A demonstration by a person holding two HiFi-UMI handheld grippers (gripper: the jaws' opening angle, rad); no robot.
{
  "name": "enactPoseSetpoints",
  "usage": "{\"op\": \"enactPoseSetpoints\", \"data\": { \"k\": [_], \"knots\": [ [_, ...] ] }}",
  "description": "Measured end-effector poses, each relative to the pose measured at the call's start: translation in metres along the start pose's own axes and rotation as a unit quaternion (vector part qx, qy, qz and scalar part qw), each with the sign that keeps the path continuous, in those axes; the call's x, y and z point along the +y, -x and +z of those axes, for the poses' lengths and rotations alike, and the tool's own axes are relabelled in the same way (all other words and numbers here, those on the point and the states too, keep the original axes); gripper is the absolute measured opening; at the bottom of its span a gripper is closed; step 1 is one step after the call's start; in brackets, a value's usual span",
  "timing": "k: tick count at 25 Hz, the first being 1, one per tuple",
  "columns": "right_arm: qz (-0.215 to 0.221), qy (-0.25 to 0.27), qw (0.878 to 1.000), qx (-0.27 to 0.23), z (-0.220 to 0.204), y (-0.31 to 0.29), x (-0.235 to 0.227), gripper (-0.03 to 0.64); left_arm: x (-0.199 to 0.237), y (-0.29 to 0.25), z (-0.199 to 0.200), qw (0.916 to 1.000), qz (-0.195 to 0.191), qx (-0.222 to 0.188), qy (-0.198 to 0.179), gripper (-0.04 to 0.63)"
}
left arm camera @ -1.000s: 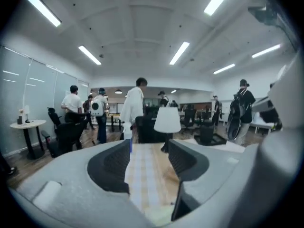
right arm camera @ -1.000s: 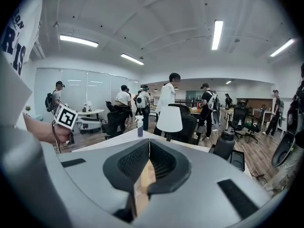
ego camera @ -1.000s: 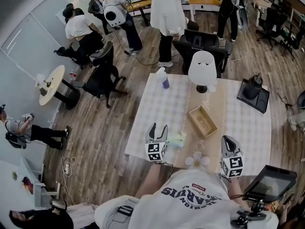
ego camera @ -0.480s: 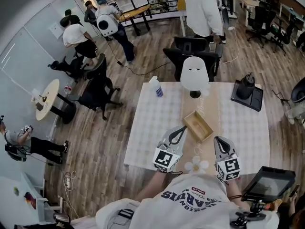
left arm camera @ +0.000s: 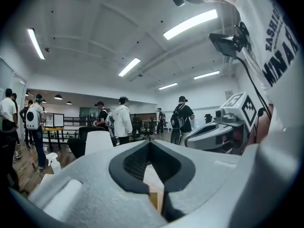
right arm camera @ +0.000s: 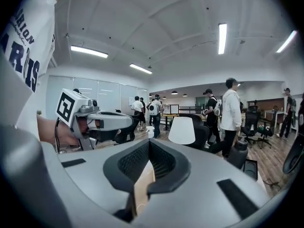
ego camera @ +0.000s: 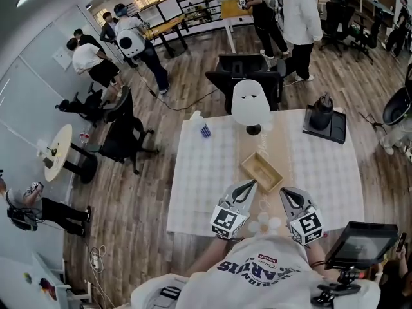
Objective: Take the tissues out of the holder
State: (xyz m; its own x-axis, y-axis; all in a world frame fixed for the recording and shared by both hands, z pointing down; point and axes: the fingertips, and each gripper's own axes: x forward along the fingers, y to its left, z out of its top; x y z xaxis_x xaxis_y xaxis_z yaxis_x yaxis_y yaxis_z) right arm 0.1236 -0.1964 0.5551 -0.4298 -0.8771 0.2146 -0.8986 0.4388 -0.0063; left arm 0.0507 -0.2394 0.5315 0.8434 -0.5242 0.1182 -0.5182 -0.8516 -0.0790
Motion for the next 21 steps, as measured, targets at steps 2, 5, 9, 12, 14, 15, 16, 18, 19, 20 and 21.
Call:
{"op": "enactPoseSetpoints", "data": {
  "k": [2, 5, 9, 12, 14, 15, 16, 18, 19, 20, 21],
  "knots": [
    [-0.002, 0.001, 1.000, -0.004, 0.000, -0.001, -0.002, 0.008, 0.006, -0.001, -0.001, 1.0000, 0.007, 0.001, -0.006, 0.003],
    [-0.009, -0.001, 1.000, -0.006, 0.000, 0.001, -0.007, 0.008, 0.008, 0.001, 0.000, 0.9999, 0.006, -0.006, 0.006, 0.003],
    [-0.016, -0.002, 1.000, -0.010, 0.001, 0.002, -0.012, 0.008, 0.012, 0.004, -0.001, 0.9992, 0.004, -0.012, 0.037, 0.003],
    [-0.017, 0.000, 1.000, -0.015, 0.006, 0.002, -0.012, 0.008, 0.016, 0.006, 0.001, 0.9991, 0.009, -0.014, 0.038, 0.003],
    [-0.018, 0.001, 1.000, -0.017, 0.011, 0.003, -0.012, 0.008, 0.016, 0.007, 0.005, 0.9993, 0.011, -0.014, 0.032, 0.003],
    [-0.018, 0.001, 1.000, -0.017, 0.013, 0.004, -0.011, 0.008, 0.016, 0.007, 0.008, 0.9994, 0.011, -0.014, 0.029, 0.003],
    [-0.019, 0.001, 1.000, -0.016, 0.014, 0.005, -0.011, 0.008, 0.016, 0.007, 0.009, 0.9995, 0.011, -0.013, 0.027, 0.003],
    [-0.019, 0.000, 1.000, -0.015, 0.014, 0.006, -0.012, 0.008, 0.015, 0.007, 0.010, 0.9996, 0.011, -0.010, 0.026, 0.003],
    [-0.019, 0.000, 1.000, -0.014, 0.014, 0.006, -0.013, 0.008, 0.015, 0.006, 0.008, 0.9996, 0.010, -0.008, 0.026, 0.003],
    [-0.020, -0.001, 1.000, -0.014, 0.013, 0.005, -0.014, 0.008, 0.015, 0.005, 0.007, 0.9996, 0.010, -0.006, 0.025, 0.003],
    [-0.020, -0.001, 1.000, -0.013, 0.012, 0.005, -0.015, 0.008, 0.015, 0.004, 0.006, 0.9996, 0.010, -0.003, 0.025, 0.003]
  ]
}}
